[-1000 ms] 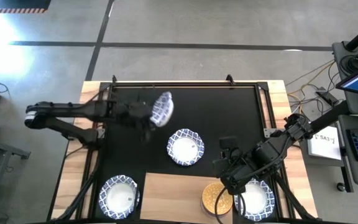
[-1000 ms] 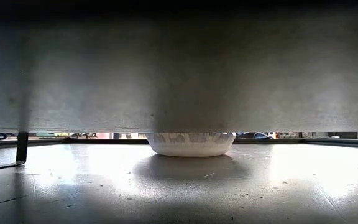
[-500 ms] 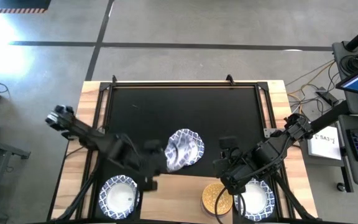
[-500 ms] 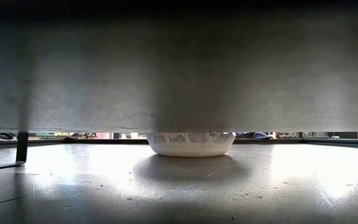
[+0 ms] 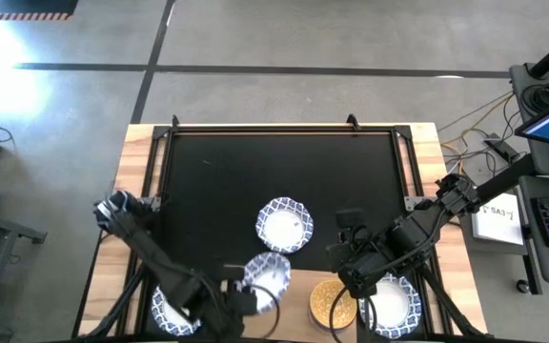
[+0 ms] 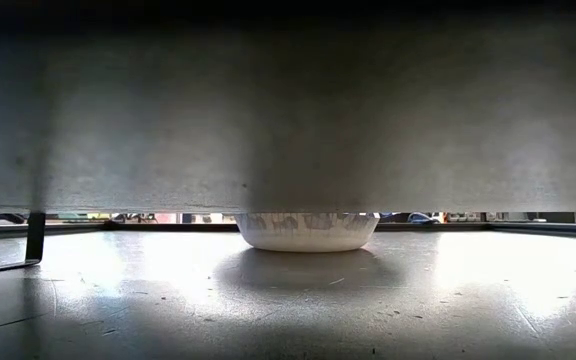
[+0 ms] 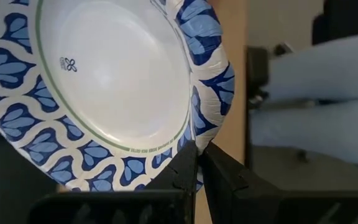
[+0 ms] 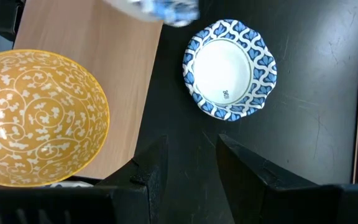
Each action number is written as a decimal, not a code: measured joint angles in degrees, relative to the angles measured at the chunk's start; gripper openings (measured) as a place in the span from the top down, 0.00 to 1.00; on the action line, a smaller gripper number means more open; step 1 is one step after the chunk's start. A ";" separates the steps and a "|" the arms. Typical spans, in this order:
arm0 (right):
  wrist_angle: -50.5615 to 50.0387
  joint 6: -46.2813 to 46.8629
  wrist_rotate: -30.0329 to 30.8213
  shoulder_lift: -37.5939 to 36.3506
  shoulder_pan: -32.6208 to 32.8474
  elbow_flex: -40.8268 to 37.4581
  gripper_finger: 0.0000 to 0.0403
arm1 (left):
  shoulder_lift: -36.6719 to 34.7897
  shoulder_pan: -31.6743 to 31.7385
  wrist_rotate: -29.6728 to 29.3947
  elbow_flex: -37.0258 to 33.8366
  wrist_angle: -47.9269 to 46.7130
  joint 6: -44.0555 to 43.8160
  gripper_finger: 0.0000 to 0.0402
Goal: Place and stack bowls onto a shelf
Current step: Put the large white bowl on the shelf, then stack the large white bowl on top of the large white bowl on the shelf
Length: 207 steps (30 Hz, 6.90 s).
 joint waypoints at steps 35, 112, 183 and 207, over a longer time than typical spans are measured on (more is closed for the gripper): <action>-0.02 -0.17 0.01 0.00 -0.02 -0.02 0.69 | 10.81 -0.67 6.05 15.30 -12.02 -1.66 0.66; 0.33 -1.00 4.28 -0.04 -0.15 -7.65 0.69 | -27.17 -10.01 16.14 -56.36 3.27 -54.46 0.63; 0.55 1.46 0.85 0.00 -0.13 -13.29 0.69 | -42.06 7.85 -25.34 -32.75 -34.12 -51.12 1.00; 0.35 2.58 -0.68 0.00 0.00 -12.85 0.69 | -26.44 8.79 -18.61 -17.96 -6.32 -15.69 1.00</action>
